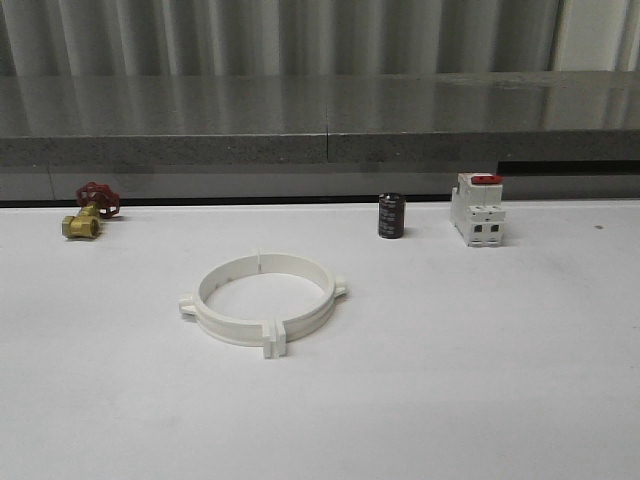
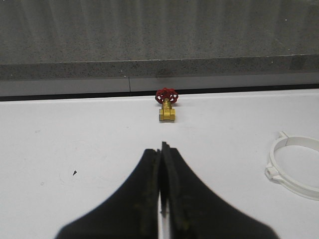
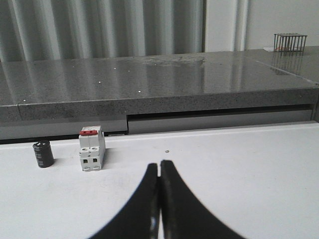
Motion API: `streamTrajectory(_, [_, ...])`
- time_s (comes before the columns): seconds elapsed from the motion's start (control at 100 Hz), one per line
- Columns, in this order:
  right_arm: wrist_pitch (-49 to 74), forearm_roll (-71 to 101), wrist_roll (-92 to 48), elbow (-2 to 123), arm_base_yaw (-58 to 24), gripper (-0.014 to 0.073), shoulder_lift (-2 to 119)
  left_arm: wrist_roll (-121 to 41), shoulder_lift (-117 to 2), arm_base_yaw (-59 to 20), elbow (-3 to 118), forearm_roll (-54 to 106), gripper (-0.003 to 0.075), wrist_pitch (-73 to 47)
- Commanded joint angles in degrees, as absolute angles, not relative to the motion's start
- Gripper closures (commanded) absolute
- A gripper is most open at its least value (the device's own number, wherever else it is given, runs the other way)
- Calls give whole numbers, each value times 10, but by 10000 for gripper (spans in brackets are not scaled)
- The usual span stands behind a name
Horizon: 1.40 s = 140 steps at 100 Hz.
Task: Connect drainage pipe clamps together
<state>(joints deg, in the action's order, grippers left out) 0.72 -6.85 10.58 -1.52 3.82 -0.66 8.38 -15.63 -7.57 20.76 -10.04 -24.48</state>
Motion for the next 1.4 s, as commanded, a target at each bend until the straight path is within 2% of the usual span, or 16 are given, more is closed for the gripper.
streamTrajectory(0.0, [-33, -75, 107, -6, 36, 659, -17, 85, -162, -73, 224, -103, 741, -197])
streamTrajectory(0.69, [-33, -75, 107, -6, 36, 659, -17, 85, -139, -71, 218, -103, 741, -202])
streamTrajectory(0.88, [-33, -75, 107, -6, 36, 659, -17, 85, -97, -46, 164, -91, 741, -187])
streamTrajectory(1.05, [-33, -75, 107, -6, 36, 659, -17, 25, -48, -40, 93, -72, 741, -92])
streamTrajectory(1.33, [-33, -75, 107, -6, 36, 659, -17, 21, 18, -39, -28, -35, 741, -13])
streamTrajectory(1.39, [-33, -75, 107, -6, 36, 659, -16, 21, 18, -37, -25, -29, 741, -51])
